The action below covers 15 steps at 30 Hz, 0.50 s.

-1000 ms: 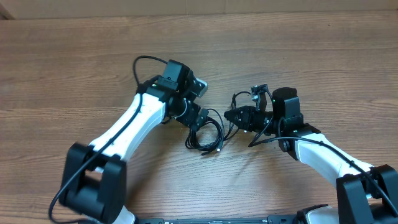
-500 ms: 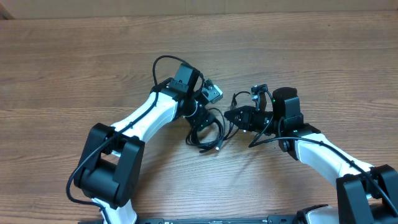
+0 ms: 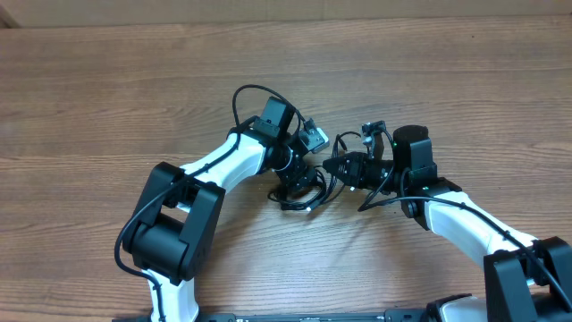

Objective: Untangle cables

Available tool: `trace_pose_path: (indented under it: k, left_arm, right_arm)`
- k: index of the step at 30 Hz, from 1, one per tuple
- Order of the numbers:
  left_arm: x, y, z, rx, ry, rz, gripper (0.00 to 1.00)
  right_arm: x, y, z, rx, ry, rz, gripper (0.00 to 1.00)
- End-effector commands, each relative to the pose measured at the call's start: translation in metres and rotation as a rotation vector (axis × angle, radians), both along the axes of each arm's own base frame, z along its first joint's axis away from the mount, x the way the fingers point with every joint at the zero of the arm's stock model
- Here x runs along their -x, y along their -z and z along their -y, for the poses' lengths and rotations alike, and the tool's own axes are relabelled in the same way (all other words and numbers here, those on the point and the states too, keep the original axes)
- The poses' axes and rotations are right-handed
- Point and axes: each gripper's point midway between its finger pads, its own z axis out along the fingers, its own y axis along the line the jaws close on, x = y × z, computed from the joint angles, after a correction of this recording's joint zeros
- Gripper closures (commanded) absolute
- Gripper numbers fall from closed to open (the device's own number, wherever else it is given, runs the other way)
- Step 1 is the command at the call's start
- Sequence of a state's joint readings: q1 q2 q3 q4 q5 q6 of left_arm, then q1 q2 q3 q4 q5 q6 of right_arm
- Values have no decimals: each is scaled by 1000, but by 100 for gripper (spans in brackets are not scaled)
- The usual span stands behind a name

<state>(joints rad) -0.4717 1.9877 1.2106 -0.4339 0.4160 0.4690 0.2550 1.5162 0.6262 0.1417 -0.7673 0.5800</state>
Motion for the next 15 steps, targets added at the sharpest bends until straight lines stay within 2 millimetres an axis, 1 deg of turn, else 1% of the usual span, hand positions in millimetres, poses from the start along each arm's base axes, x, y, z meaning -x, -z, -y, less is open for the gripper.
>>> trace_pose_path:
  k: [1,2,3,4,6,8,10,12,14,15]
  left_arm:
    - [14,4,12,52,94,-26,31]
    - [14,4,12,51,100,-23,39]
    - [14,5,12,49,111,-15,60]
    - [10,8,6,14,110,8,96]
    - [0,14,-9,-75,44,33,96]
    - [-20,22,-39,-218,-111,73,96]
    - [-42,23,-78,-360,-328,124,96]
    - [-59,18,-115,-457,-580,170,96]
    - [-67,13,-146,-495,-809,186,96]
    - [-67,12,-160,-508,-918,181,96]
  right_arm:
    - [-6,-21,-3,-25,-14,60,96]
    - [-6,-21,-2,-25,-14,61,96]
    - [-6,-21,-2,-25,-14,61,96]
    - [-6,-21,-3,-26,-13,64,96]
    - [-8,-23,-3,-28,-14,75,96]
    - [-9,-25,-3,-31,-13,85,96]
    - [-12,-23,-1,-16,7,88,96]
    - [-16,-20,3,5,34,88,96]
    - [-18,-17,6,19,63,76,96]
    - [-19,-15,7,22,79,63,96]
